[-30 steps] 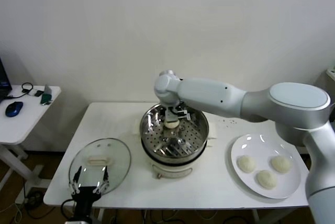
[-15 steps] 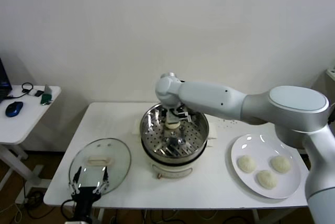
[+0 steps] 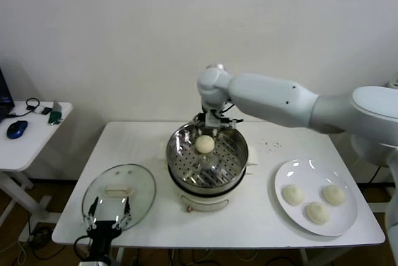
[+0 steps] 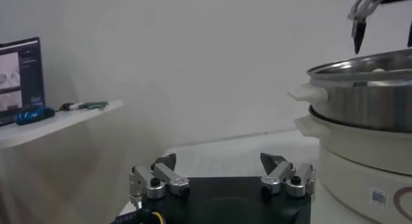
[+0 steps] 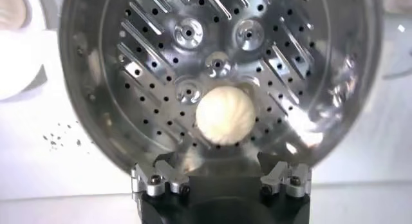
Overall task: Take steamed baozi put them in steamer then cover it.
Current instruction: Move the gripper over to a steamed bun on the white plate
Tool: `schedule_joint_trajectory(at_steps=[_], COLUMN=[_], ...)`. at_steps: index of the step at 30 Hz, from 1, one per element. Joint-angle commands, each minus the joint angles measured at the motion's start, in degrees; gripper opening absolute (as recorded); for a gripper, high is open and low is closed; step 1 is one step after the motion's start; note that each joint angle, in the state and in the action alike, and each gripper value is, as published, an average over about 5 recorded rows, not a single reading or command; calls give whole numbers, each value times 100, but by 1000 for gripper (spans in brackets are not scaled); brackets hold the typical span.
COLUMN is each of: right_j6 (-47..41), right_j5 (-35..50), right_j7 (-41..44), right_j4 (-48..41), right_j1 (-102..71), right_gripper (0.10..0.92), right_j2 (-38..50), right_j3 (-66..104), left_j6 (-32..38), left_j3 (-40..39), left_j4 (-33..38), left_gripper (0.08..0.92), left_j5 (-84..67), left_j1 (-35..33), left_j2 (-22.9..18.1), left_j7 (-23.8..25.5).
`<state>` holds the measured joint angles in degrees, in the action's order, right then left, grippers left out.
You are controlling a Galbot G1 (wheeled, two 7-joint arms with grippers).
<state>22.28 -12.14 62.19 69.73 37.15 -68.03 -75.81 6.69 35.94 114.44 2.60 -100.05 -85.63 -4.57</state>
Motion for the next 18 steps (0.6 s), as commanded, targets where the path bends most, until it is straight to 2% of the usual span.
schedule_joint_trajectory(at_steps=[1, 4, 7, 12, 18], right_j6=[-1801, -2771, -3233, -3529, -3656], right_j5=[3350, 4324, 4513, 4362, 3747], right_j7=[-570, -705, -659, -591, -676], right_j4=[537, 824, 1096, 1334, 1422], right_j1=[1360, 1662, 1720, 1439, 619], right_gripper=[823, 823, 823, 823, 823], right_j2=[1486, 2048, 2626, 3382, 3844], right_j3=[-1475, -1951, -2230, -2413, -2252], left_j6=[-4, -6, -6, -35, -58], left_j3=[-3, -10, -28, -97, -116], left_j4=[16, 22, 29, 78, 92], left_gripper=[823, 823, 823, 823, 823], left_j5=[5, 4, -5, -18, -2], left_j1=[-3, 2, 27, 78, 102], left_j2=[-2, 11, 21, 27, 42], left_j7=[-2, -1, 14, 29, 33])
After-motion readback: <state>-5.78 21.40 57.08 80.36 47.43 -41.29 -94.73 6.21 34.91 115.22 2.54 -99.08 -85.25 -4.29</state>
